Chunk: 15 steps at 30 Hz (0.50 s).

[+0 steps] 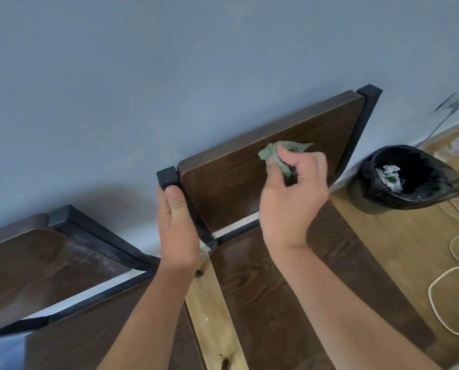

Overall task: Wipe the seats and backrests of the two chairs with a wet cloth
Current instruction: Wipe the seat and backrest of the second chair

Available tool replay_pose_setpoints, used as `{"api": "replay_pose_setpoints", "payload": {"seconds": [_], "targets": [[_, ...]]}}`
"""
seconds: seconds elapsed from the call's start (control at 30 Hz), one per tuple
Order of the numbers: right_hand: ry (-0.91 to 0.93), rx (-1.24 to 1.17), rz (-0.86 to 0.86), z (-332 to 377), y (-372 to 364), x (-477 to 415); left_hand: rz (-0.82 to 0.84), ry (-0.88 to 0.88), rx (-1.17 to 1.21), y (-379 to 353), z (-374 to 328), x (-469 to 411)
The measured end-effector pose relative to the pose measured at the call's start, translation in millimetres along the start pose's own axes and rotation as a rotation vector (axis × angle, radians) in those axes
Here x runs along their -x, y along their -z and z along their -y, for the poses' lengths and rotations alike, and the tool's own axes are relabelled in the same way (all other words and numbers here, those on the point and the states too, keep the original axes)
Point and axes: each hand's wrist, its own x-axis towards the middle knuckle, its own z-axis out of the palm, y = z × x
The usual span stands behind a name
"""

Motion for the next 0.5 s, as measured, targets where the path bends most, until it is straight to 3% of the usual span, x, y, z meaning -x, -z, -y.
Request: {"api": "replay_pose_setpoints", "payload": {"seconds": [0.07, 0.13, 0.17, 0.2, 0.3, 0.33, 0.4, 0.47, 0.5], "targets": [[0.313, 0.056, 0.301, -4.3, -8.2, 32.7, 0.001, -0.034, 0.007, 1.6, 1.0, -1.6], [0.410, 0.149, 0.587, -28.2, -2.1, 66.0, -0.007, -0.038, 0.012, 3.6, 1.8, -2.1], [0.327, 0.161, 0.572, -42.4, 4.4, 66.1, -0.003, -0.025, 0.011, 2.7, 2.1, -2.2], [0.165, 0.138, 0.432, -53.9, 9.5, 56.4, -0.007, -0.014, 0.011, 2.3, 2.7, -2.1], [-0.542, -0.184, -0.202, -57.9, 12.9, -22.9, -0.008, -0.006, 0.005, 2.4, 0.6, -0.1], [-0.624, -0.275, -0.321, -51.9, 12.6, -47.4, 0.002, -0.003, 0.001, 3.1, -0.4, 1.5], [-0.522, -0.319, -0.351, -23.7, 6.7, -63.4, 0.015, -0.004, -0.005, 4.1, -1.5, 1.3], [-0.334, -0.231, -0.182, 3.9, -0.8, -35.9, 0.020, 0.001, -0.019, 5.4, -0.9, 0.1], [-0.329, -0.178, -0.073, 2.9, -1.9, -12.6, 0.020, 0.004, -0.027, 5.5, -0.6, -0.8]]}}
